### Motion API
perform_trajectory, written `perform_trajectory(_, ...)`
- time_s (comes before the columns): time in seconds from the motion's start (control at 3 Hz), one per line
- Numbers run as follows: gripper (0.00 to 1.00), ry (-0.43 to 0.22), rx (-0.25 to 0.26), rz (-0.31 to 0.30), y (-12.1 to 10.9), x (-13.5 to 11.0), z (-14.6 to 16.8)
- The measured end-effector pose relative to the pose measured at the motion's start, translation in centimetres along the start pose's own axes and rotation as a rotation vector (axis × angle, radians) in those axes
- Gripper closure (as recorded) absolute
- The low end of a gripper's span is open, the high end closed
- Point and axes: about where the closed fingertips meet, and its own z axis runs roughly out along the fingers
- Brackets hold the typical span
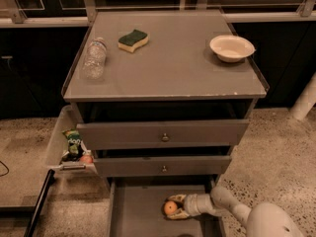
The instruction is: Pick orange from bottom drawer and place on counter
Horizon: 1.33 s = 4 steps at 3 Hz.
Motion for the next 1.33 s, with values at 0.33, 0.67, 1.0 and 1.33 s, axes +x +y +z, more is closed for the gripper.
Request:
perform_trajectory(0.33,0.66,0.000,0.000,0.000,0.0,0.0,0.0)
perform_trajectory(0.67,0.89,0.000,0.000,0.000,0.0,0.0,0.0)
perform_trajectory(1.0,1.00,0.001,-0.002,0.001,0.1,0.0,0.0)
perform_trajectory(1.33,1.00,0.027,-0.045,0.003,0.5,-0.8,-1.8)
